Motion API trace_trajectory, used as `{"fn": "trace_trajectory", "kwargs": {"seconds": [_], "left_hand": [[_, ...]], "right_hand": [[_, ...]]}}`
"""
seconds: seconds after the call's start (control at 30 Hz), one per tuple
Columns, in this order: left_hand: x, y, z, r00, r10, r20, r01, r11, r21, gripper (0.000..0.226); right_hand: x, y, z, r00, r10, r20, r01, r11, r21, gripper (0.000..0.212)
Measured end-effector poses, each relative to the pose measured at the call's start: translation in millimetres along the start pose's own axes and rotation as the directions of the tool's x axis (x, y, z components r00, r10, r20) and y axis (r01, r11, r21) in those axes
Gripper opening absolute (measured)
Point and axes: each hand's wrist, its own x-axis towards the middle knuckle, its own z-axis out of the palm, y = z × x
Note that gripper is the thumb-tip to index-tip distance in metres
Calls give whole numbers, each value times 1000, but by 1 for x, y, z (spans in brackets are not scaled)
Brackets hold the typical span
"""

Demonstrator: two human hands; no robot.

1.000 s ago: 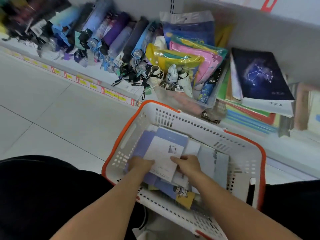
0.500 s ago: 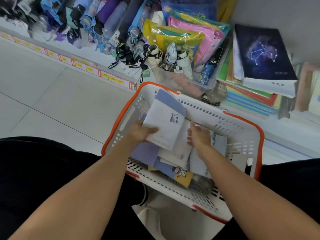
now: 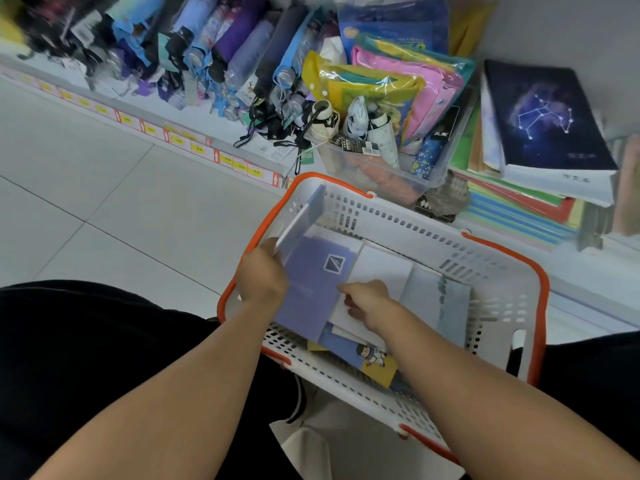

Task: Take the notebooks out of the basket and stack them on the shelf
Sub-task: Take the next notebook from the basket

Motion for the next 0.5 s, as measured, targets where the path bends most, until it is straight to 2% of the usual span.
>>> {"fn": "trace_trajectory", "kwargs": {"seconds": [0.1, 0.2, 0.33, 0.43, 0.5], "left_hand": [[-1, -9, -2, 993, -115, 8, 116, 992, -43, 28], [1, -17, -3, 991, -129, 22, 130, 989, -68, 25], [3, -16, -6, 990, -142, 19, 144, 984, -102, 27], [3, -11, -7, 989, -143, 28, 146, 979, -139, 28], [0, -7, -7, 990, -133, 40, 137, 975, -175, 28]], "right_hand": [[-1, -10, 22, 995, 90, 35, -94, 988, 122, 10], [-1, -19, 38, 993, 97, 62, -106, 981, 163, 5], [-11, -30, 36, 997, -12, 76, 12, 1000, 6, 3], [-11, -40, 11, 992, -123, -40, 115, 982, -147, 6], [-2, -37, -14, 984, -140, -109, 111, 966, -234, 12]]}}
